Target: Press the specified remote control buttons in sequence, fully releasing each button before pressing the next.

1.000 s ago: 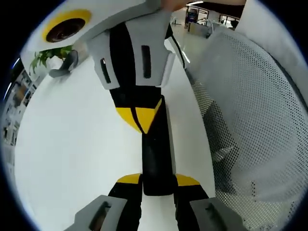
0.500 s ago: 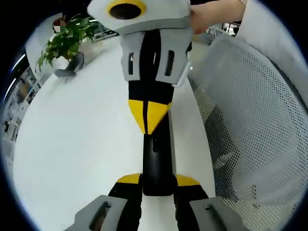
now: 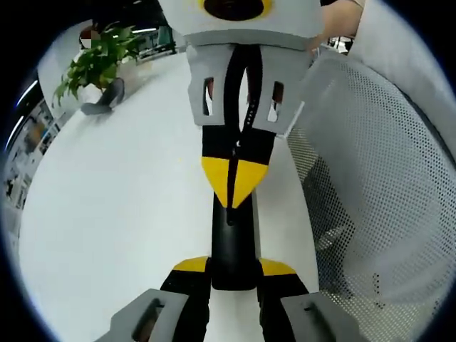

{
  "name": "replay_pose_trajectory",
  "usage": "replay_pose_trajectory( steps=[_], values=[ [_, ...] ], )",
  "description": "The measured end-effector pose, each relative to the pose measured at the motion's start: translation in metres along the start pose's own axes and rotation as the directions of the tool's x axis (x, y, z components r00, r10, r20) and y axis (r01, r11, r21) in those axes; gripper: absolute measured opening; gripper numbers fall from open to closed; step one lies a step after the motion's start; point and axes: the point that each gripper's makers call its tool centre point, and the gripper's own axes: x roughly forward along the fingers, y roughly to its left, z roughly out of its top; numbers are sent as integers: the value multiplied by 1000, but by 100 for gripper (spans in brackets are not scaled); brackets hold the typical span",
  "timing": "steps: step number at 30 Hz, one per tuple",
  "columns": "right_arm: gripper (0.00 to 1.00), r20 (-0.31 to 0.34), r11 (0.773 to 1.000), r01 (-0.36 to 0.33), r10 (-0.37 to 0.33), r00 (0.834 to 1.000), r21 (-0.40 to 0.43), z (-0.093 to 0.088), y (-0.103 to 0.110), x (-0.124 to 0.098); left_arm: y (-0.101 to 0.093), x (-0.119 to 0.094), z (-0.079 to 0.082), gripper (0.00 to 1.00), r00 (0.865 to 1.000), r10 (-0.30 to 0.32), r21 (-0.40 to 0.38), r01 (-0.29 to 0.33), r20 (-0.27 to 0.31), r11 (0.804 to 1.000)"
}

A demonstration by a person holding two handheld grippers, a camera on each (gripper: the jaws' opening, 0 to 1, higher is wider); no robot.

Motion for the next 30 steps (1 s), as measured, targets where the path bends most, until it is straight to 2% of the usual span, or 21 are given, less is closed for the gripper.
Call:
replay_pose_trajectory(
  steps=[4, 10, 18, 19, 20, 22, 26, 29, 30],
  values=[
    [0, -41, 999, 11, -13, 999, -32, 1, 1, 2, 0, 0, 0, 24, 1000, 0, 2, 0, -3, 1000],
    [0, -57, 999, 41, -43, 997, -36, 1, 0, 3, 0, 1, 0, 24, 1000, 2, -3, -2, -7, 1000],
    [0, -22, 994, 98, -100, 995, -46, 0, 0, 2, 0, 1, 0, 24, 1000, 4, 2, -4, -16, 1000],
    [0, -9, 994, 100, -101, 995, -36, 0, -1, 1, 0, 1, 0, 24, 1000, 4, 1, -4, -18, 1000],
    [0, 19, 996, 92, -92, 996, 12, 1, -1, 1, 0, 1, 0, 24, 1000, 4, 1, -4, -19, 1000],
    [0, 33, 996, 68, -70, 997, 58, 1, 0, -1, 0, 1, 0, 24, 1000, 4, 0, -4, -19, 1000],
    [0, 40, 998, 59, -60, 997, 19, 8, 1, -1, 0, 1, 0, 24, 1000, 2, 2, -2, -19, 1000],
    [0, 13, 1000, 26, -26, 1000, 5, 7, 4, 6, 0, 1, 0, 24, 1000, 2, 1, -2, -17, 1000],
    [0, 16, 999, 45, -45, 999, -14, 8, 1, 5, 0, 1, 0, 24, 1000, 3, 2, -3, -18, 1000]
  ],
)
